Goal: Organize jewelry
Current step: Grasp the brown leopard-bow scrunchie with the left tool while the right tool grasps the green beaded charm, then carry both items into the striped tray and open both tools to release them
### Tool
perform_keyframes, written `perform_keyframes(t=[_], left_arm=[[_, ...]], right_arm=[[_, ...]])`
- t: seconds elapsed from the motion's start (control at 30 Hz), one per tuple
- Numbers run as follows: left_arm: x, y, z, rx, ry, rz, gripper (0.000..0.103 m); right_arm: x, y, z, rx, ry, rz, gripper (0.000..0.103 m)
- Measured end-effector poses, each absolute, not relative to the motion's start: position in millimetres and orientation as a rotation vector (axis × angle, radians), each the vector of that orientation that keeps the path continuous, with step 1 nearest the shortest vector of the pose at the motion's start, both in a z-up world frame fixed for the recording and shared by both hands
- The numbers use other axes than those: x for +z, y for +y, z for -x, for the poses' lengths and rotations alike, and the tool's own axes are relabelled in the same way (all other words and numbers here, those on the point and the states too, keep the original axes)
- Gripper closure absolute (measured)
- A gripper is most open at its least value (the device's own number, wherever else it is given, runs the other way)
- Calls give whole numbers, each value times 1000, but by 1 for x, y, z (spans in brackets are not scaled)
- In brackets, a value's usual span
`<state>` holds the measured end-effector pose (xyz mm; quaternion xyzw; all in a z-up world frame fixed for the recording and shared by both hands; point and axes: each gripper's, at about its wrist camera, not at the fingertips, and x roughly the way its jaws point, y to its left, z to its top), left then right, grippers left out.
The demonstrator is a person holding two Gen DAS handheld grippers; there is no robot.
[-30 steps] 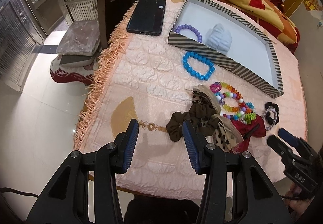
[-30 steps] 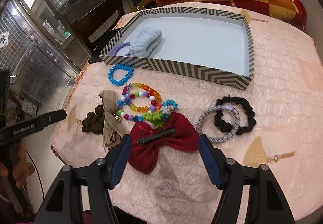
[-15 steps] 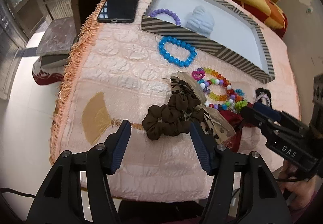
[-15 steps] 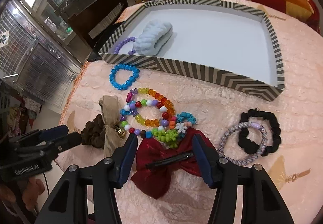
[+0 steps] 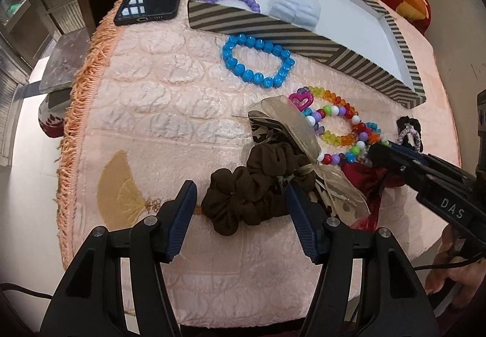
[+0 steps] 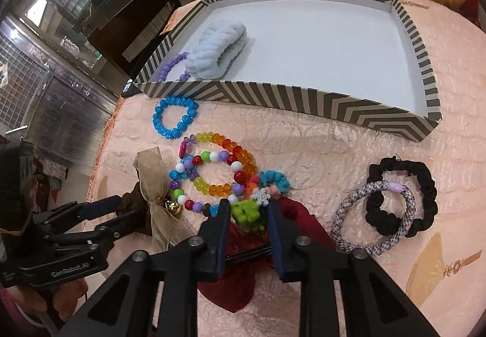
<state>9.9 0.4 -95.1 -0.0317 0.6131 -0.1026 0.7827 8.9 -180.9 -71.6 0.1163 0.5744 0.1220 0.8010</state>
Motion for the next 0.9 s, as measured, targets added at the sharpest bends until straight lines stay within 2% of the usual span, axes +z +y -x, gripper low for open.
perform_keyframes(t=[0.03, 0.07, 0.17, 0.2, 0.27, 0.47, 0.53, 0.57, 0.63, 0.87, 0.9], left_arm=[[-97, 0, -10, -228, 1327, 70, 48], [-99, 0, -11, -233, 1333, 73, 62], [-98, 2, -11, -245, 1328, 82, 78], [-96, 1, -11, -250, 1328, 82, 81], [-91, 0, -9, -255, 1311, 64, 85], [-71, 1, -2, -260, 1246, 49, 88], [-69, 4, -1, -258, 1244, 47, 88], [-69, 5, -1, -254, 1245, 48, 88], [-71, 7, -4, -247, 1257, 62, 88], [-80, 10, -6, -229, 1285, 88, 87], [-81, 10, -7, -228, 1288, 89, 87]], right_arm=[[-67, -183, -7, 258, 1219, -251, 97], [-61, -186, -5, 258, 1204, -262, 97], [-48, -192, -3, 260, 1174, -280, 98], [-43, -194, -3, 261, 1164, -280, 101], [-39, -197, -4, 266, 1158, -284, 101], [-42, -200, -5, 260, 1161, -284, 101], [-49, -194, -8, 247, 1196, -266, 94], [-51, -191, -9, 243, 1209, -255, 78], [-51, -185, -8, 250, 1179, -227, 58], [-77, -168, -22, 266, 1228, -136, 59], [-81, -169, -23, 254, 1233, -146, 71]])
